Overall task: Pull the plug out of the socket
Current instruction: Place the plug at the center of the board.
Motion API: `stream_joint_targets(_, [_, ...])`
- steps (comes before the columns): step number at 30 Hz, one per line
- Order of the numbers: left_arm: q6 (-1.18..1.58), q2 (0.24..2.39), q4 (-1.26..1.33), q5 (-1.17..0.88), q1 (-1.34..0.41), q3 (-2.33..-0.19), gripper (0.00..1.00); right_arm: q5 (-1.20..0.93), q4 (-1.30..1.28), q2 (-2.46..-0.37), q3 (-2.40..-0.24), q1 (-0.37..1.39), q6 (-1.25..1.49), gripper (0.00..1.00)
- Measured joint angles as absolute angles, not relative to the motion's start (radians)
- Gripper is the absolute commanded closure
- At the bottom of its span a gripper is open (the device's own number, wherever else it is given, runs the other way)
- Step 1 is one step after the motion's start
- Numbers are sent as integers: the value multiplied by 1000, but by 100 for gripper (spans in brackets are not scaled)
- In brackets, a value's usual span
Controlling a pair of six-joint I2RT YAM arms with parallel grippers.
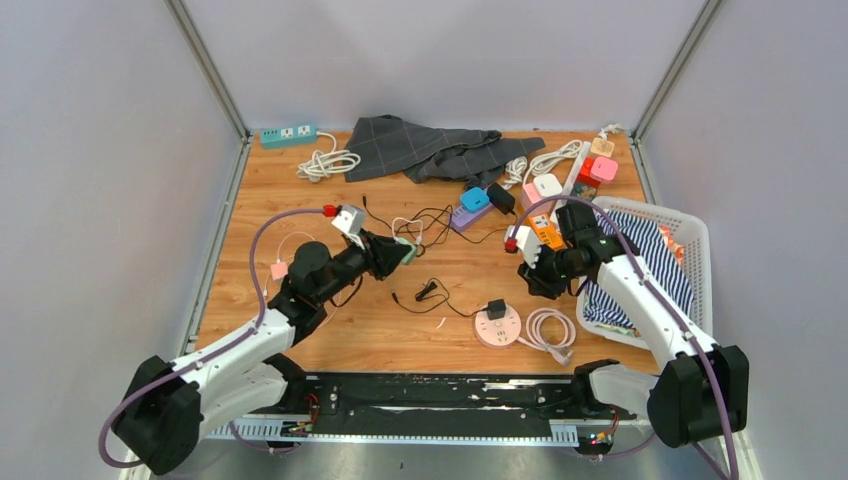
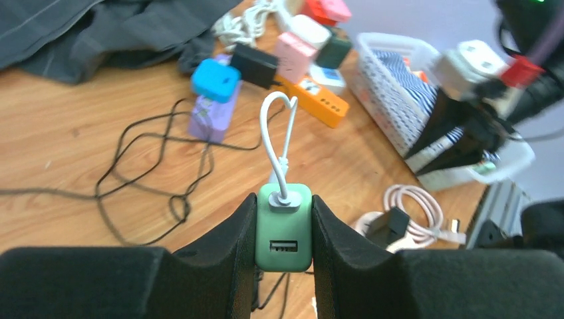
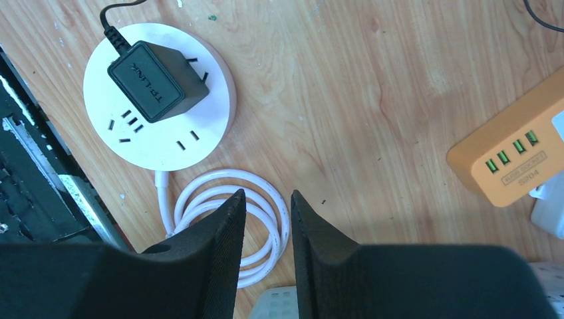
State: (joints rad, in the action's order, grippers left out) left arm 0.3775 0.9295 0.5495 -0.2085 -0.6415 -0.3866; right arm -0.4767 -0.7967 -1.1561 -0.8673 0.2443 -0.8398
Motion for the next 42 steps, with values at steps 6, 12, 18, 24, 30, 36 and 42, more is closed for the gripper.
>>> stream_joint_targets(6, [546, 1064, 543, -313, -415, -416, 100, -465, -774, -1143, -853, 241, -841, 67])
stream_joint_targets(12, [698, 1171, 542, -382, -213, -488, 100, -459, -768, -1143, -850, 240, -844, 67])
stream_joint_targets(18, [868, 1337, 557, -406, -54, -555, 100, -455, -761, -1143, -846, 240, -847, 67])
stream_joint_targets(24, [1026, 1437, 541, -411, 121, -550, 100, -451, -758, -1143, -840, 231, -848, 66])
stream_joint_targets(30, [1114, 1438, 540, -374, 224, -542, 93, -451, -757, -1143, -840, 225, -850, 66])
stream_joint_targets(36, [1169, 1517, 538, -397, 334, -550, 77, -451, -756, -1145, -840, 224, -853, 66])
stream_joint_targets(42, [1185, 1574, 536, -434, 406, -561, 46, -451, -755, -1151, -836, 224, -853, 66])
